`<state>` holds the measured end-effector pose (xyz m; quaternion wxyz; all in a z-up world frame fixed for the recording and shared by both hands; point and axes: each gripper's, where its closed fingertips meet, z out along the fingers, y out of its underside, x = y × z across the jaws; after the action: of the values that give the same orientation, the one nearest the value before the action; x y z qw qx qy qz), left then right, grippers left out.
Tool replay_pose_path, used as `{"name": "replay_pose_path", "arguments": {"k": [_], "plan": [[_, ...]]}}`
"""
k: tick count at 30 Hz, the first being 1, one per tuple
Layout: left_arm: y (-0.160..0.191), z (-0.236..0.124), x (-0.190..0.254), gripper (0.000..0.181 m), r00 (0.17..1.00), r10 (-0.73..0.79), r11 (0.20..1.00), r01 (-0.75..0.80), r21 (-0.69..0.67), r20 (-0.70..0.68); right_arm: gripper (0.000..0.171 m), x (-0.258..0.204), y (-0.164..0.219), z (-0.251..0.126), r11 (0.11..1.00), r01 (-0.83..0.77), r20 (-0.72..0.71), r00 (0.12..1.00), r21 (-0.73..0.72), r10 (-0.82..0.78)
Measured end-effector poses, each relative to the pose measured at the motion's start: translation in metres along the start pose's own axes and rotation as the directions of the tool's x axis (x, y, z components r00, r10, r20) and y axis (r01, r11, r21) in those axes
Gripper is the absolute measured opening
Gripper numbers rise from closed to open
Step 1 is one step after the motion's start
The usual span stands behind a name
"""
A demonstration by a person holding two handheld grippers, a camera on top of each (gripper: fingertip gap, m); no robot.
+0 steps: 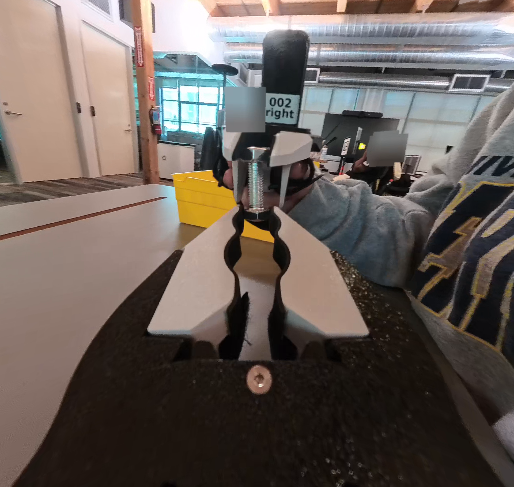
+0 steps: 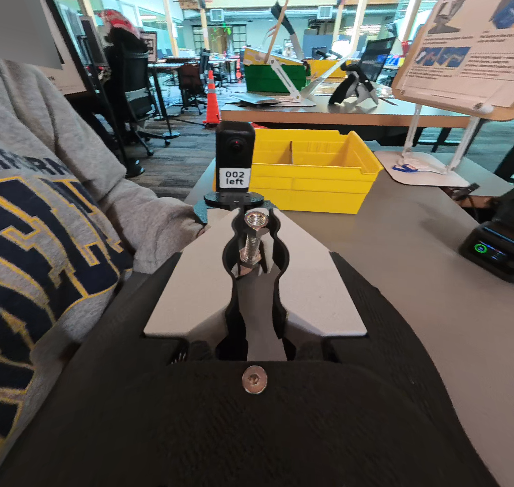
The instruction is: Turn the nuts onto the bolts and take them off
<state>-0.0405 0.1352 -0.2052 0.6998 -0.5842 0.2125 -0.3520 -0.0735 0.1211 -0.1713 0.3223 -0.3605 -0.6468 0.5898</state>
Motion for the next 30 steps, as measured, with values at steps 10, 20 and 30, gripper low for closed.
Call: {"name": "replay_pose_path", "arguments": {"k": [10,20,30], "plan": [[-0.001,-0.005,-0.024,0.016,0.985,-0.002,1.000,0.001,0.006,0.174,0.059,0.020,-0.005,0.010,0.987,-0.022,-0.312,0.947,0.162,0.072],[0.002,-0.008,-0.036,0.016,0.969,0.024,0.999,-0.017,-0.032,0.247,0.067,0.016,0.005,-0.003,0.986,-0.030,-0.280,0.957,0.167,0.077],[-0.003,-0.014,-0.043,0.016,0.961,0.022,1.000,-0.022,-0.005,0.277,0.062,0.020,0.007,-0.008,0.974,-0.066,-0.267,0.956,0.217,0.125]]}}
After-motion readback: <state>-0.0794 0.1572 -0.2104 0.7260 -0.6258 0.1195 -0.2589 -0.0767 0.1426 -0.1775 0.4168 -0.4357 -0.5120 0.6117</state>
